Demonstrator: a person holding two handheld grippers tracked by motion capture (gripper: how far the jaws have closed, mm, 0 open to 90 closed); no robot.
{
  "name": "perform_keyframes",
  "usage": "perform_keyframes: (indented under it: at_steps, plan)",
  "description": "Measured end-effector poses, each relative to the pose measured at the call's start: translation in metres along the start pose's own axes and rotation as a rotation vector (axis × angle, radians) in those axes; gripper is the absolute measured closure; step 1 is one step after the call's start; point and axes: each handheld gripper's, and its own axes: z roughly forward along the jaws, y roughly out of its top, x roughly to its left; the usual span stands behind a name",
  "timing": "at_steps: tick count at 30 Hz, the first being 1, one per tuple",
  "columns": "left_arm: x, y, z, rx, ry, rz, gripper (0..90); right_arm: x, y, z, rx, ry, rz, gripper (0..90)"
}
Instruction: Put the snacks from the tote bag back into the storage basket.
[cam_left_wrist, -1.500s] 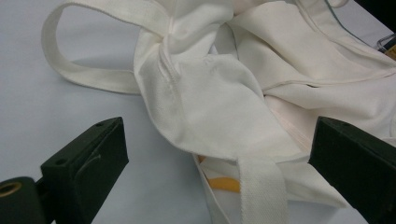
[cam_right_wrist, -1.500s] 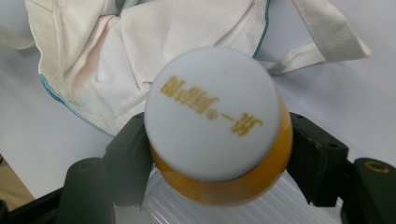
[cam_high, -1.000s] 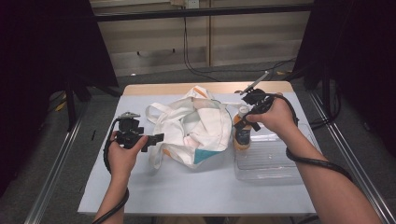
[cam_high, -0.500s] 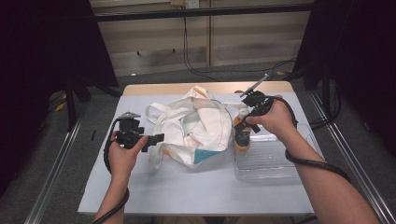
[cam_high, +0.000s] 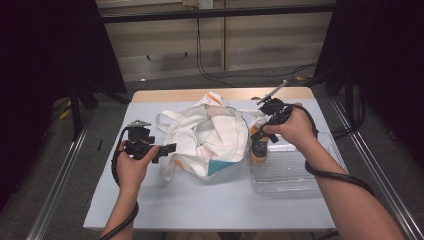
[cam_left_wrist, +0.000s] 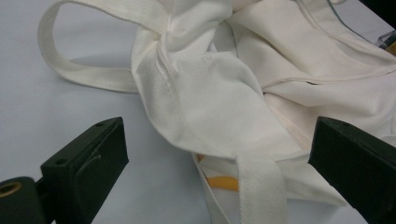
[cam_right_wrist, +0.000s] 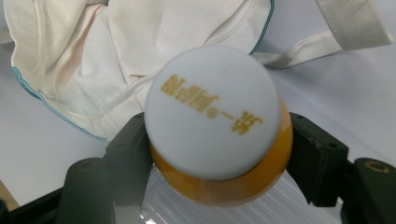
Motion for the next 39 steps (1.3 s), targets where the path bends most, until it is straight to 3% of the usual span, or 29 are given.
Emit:
perform_keyframes:
  at_steps: [39]
  plan:
    - [-0.0027,0.0007,0.0002,0.001,0.003,0.01,3.9,-0.0004,-0.0093,0.0027,-0.017,-0.002,0.008,30.1]
